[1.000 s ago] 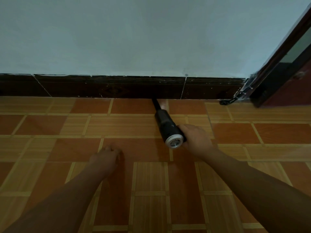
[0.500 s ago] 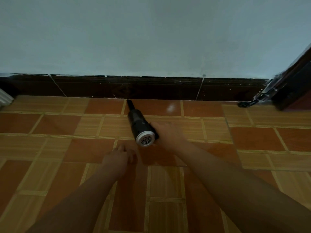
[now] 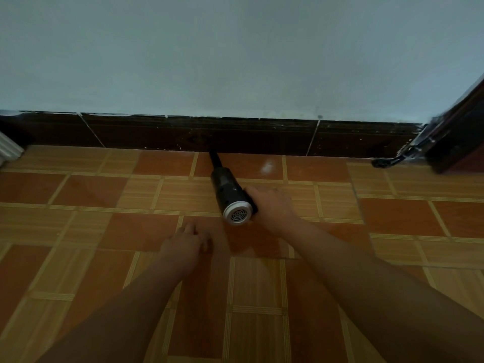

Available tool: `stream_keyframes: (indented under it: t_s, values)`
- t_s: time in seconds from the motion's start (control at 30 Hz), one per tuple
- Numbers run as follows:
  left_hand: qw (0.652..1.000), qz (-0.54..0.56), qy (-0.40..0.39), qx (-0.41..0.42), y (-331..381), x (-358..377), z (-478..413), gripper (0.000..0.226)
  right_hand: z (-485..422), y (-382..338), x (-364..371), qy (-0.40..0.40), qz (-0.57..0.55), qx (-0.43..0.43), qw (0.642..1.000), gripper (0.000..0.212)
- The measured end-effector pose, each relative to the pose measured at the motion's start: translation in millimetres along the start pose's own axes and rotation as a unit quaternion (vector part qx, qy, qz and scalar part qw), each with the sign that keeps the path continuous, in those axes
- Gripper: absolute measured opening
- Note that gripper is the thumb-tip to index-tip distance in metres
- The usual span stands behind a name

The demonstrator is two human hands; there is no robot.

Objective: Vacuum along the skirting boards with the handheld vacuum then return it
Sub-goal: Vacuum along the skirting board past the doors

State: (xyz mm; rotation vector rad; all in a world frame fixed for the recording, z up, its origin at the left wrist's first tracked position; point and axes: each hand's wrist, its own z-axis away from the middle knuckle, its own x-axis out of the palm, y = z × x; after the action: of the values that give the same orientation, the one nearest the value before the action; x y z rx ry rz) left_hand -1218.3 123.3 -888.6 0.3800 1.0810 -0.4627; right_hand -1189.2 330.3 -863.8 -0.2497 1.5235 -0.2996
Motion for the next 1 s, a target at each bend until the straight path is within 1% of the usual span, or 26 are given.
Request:
stream_keyframes:
  t_s: [0.17, 0.27, 0.37, 0.57, 0.7, 0.9, 1.0]
  values:
    - [1.0, -0.013, -0.008, -0.003, 2, -2, 1, 0.033, 14, 21, -3, 0.018, 0.006, 0.004, 1.0, 0.039]
    - [1.0, -0.021, -0.016, -0.01, 4, -3, 1, 0.036, 23, 32, -8, 0.015, 0.022, 0.01, 1.0, 0.039]
    - [0.999, -0.032, -0.027, -0.014, 8, -5, 2, 0.034, 32, 43, -13, 0.015, 0.023, 0.013, 1.0, 0.039]
    - [0.997, -0.057, -0.045, -0.027, 16, -7, 2, 0.039, 54, 65, -21, 0.019, 0.032, 0.045, 0.998, 0.039]
    - [0.994, -0.089, -0.057, -0.04, 24, -8, 2, 0.039, 67, 82, -29, 0.029, 0.043, 0.06, 0.997, 0.037]
    - [0.981, -0.178, -0.063, -0.043, 35, -9, 3, 0.051, 88, 101, -41, 0.04, 0.053, 0.083, 0.994, 0.036]
    - [0.979, -0.19, -0.065, -0.044, 37, -9, 2, 0.053, 97, 110, -45, 0.047, 0.059, 0.094, 0.993, 0.036]
